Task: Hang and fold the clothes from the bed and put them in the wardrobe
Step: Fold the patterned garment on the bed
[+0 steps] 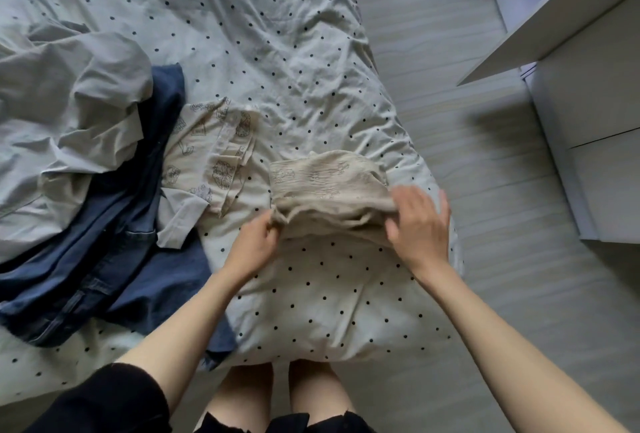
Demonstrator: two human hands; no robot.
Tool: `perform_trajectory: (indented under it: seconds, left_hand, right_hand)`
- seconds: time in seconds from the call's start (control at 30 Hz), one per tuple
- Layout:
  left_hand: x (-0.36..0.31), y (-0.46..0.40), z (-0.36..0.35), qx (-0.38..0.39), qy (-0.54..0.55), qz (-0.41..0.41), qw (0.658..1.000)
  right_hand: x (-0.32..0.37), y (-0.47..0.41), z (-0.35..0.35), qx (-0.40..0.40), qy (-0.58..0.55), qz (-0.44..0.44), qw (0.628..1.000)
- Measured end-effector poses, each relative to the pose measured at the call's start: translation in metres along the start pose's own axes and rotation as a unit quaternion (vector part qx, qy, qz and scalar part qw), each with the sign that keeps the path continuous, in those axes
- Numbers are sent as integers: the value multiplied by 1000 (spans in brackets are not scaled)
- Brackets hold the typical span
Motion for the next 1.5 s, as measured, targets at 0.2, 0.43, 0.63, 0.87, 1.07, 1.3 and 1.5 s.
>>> perform_trajectory:
  seconds: [0.2,0.43,0.63,0.87,1.07,1.3,1.5]
  left_hand:
    - [-13,-58,6,-104,24,81,991]
    - [11,-85,-5,-126,-47,168,977]
    - [-1,-76,8,-188,-79,154,967]
    - [-60,-33,-31,-122,-284,-283,908]
    - [-13,-67,-56,58,-393,-165,903]
    - [-15,-80,-54,16,-365,-172,915]
    - [-17,-77,-45,35,-380,-164,910]
  right_hand:
    - [39,-20,-2,-117,-19,125,985]
    - [44,-47,-77,1,132,239,962]
    - [9,-109,-74,71,179,172,966]
    - [14,-119,-87,189,188,124,956]
    - [63,-54,-57,-57,9,274,960]
    - [15,-61,-98,145,194,181,953]
    - [25,-101,-99,162,208,161,951]
Point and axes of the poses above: each hand's wrist, its own y-axis away from the middle knuckle, its own z-axis out of the back of the hand, x = y × z, the point moved 6 cm from there along -y, towards the middle knuckle, and after that the axes turned 3 degrees about -x, right-handed, at the moved point
